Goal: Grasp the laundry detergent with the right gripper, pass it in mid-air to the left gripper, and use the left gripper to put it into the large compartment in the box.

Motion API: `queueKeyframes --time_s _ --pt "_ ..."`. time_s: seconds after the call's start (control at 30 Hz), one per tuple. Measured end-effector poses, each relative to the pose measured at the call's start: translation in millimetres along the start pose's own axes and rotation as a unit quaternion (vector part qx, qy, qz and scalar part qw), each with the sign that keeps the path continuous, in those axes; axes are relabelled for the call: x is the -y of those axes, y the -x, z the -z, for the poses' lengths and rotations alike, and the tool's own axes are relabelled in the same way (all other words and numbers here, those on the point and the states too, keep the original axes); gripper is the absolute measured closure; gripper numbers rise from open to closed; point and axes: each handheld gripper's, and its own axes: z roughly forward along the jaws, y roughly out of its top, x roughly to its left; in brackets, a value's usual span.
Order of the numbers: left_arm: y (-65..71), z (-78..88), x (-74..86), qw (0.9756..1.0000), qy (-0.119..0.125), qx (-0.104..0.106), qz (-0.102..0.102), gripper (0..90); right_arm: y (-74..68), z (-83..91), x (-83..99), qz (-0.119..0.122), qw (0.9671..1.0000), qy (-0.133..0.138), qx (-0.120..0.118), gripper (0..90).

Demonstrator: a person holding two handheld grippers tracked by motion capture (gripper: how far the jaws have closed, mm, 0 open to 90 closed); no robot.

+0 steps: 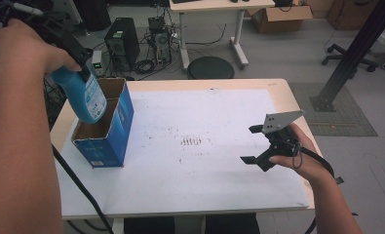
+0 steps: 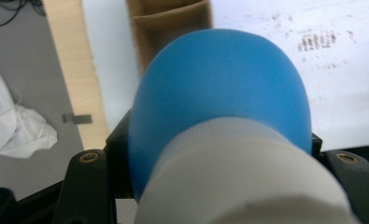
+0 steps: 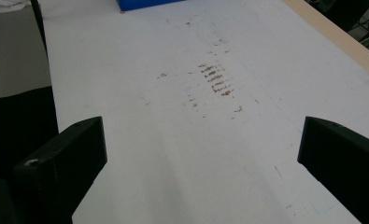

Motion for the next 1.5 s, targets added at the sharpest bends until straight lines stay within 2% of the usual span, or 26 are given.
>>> queueKeyframes --time_s 0.2,0.57,0.77,1.13,1.5 --pt "-10.0 -9.7 -4.3 0.9999 -0.002 -0.002 0.014 39.0 2.0 -2.8 3.3 -0.006 1.0000 -0.003 -0.001 1.3" --pt "-16.3 -39.2 -11.3 0.9998 -0.013 0.007 0.015 39.0 6.1 -2.3 -0.6 -0.003 0.9997 -0.024 0.001 1.5" --pt "-19.9 -53.1 -13.5 0.9996 -0.020 0.002 0.018 38.9 6.1 1.2 -2.7 -0.001 0.9995 -0.032 0.002 1.6" --pt "-15.2 -85.7 -16.5 0.9994 -0.033 0.000 0.009 38.9 5.9 6.1 -6.2 -0.003 0.9995 -0.030 -0.002 1.6" --pt "-14.0 -125.9 -17.2 0.9988 -0.048 0.010 0.003 38.9 4.7 6.1 -8.0 -0.002 0.9995 -0.032 -0.003 1.6"
